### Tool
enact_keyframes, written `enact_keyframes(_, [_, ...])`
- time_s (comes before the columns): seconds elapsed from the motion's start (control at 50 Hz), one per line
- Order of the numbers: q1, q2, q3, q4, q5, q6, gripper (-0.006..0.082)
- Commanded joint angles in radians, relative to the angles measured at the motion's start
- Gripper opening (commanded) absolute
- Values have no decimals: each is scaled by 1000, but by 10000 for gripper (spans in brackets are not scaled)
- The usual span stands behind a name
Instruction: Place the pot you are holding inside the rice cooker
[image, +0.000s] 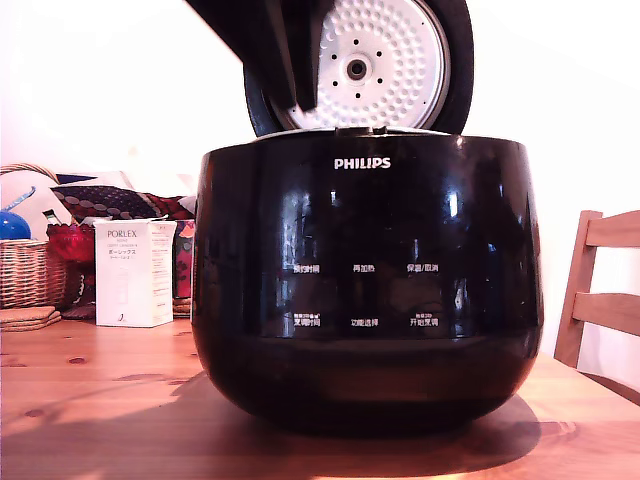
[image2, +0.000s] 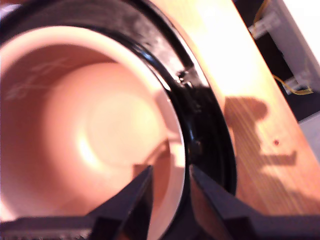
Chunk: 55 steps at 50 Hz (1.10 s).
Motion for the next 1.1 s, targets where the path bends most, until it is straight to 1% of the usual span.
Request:
enact_keyframes(0.0, [-5,-14,8,0,-7,-14,180])
enact_keyframes(0.04, [-4,-20,8,0,-7,-14,143])
enact_keyframes(0.06, [-4,-23,8,0,-7,-42,114])
enact_keyframes(0.1, [-4,-24,8,0,-6,-45,51])
enact_keyframes(0.14, [-4,-24,8,0,-8,-83,-11])
enact_keyframes(0.16, [-4,-24,8,0,-8,-83,-31])
enact_keyframes(0.2, [-4,-24,8,1,-15,-132,-21])
enact_keyframes(0.24, [-3,-24,8,1,-16,-145,-21])
enact_keyframes(0.26, [-1,-24,8,1,-27,-206,-21])
enact_keyframes(0.3, [7,-24,8,2,-30,-225,-21])
enact_keyframes(0.32, [11,-24,8,3,-30,-269,-21])
enact_keyframes(0.34, [16,-24,8,4,-30,-291,-21])
enact_keyframes(0.38, [23,-24,8,7,-30,-300,-21])
enact_keyframes(0.4, [27,-24,8,8,-30,-349,-21])
enact_keyframes(0.44, [37,-25,8,10,-30,-369,-21])
enact_keyframes(0.48, [49,-28,8,11,-29,-426,-21])
enact_keyframes(0.52, [66,-32,8,15,-28,-431,-21])
enact_keyframes(0.54, [71,-33,8,18,-26,-470,-21])
enact_keyframes(0.58, [90,-42,8,24,-14,-476,-21])
enact_keyframes(0.6, [98,-45,8,27,-8,-507,-21])
enact_keyframes(0.64, [115,-57,8,35,16,-511,-21])
enact_keyframes(0.72, [153,-84,8,65,57,-570,-21])
enact_keyframes(0.8, [190,-118,8,109,86,-589,-21])
enact_keyframes(0.82, [198,-127,8,120,103,-613,-21])
enact_keyframes(1.08, [314,-228,6,254,187,-654,-21])
